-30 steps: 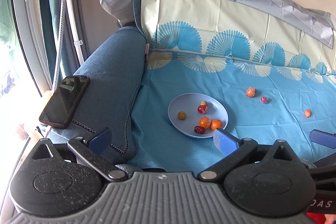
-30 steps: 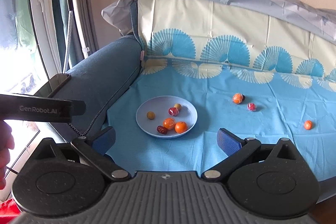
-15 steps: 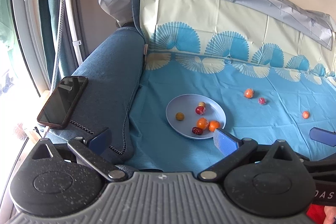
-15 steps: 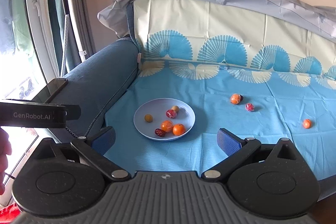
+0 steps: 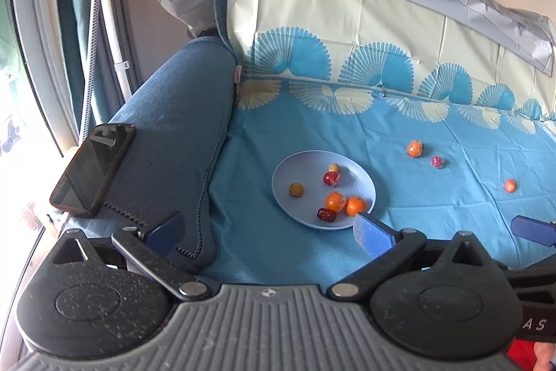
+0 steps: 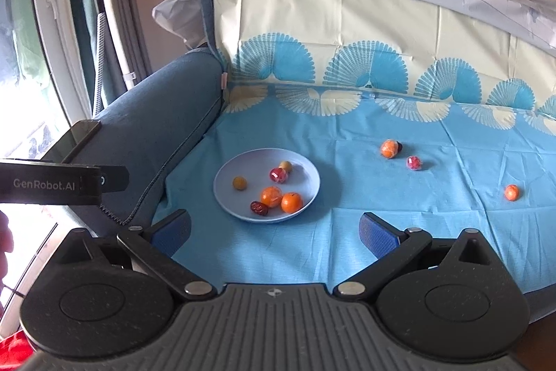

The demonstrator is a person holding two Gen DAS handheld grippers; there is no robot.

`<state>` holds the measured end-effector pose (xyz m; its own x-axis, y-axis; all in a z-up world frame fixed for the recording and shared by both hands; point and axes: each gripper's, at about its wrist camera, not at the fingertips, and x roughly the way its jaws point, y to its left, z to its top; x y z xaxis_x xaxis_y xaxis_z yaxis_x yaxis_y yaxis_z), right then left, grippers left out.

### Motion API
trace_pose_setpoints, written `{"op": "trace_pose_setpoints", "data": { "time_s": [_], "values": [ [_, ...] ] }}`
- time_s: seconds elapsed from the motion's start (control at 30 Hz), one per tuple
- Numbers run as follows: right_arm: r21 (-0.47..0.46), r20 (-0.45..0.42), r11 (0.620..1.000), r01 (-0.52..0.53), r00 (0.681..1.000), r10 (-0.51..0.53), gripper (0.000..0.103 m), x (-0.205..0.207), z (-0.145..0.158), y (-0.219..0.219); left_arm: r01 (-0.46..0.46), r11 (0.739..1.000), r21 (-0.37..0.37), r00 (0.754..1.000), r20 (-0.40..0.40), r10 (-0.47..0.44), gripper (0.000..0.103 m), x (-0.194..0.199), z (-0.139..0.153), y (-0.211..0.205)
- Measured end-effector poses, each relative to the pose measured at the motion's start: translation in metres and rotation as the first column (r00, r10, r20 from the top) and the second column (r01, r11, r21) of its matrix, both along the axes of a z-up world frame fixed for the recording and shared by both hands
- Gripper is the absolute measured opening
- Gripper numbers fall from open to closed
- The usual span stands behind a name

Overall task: Organize fruits
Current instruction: 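Lift both grippers away from the plate, then grasp a mandarin with right gripper while left grasps the wrapped orange fruit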

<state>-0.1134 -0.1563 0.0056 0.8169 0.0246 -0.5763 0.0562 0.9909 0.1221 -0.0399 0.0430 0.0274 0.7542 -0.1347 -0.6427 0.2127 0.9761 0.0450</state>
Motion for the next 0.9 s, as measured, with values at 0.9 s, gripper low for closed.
{"op": "trace_pose_setpoints", "data": {
  "time_s": [0.9],
  "values": [
    [0.024, -0.146, 0.690, 0.724, 0.685, -0.714, 0.102, 0.130, -0.148, -0.340, 0.322, 0.947, 0.006, 0.932, -0.177, -0.316, 0.103, 0.273, -0.155, -0.336]
  ]
}}
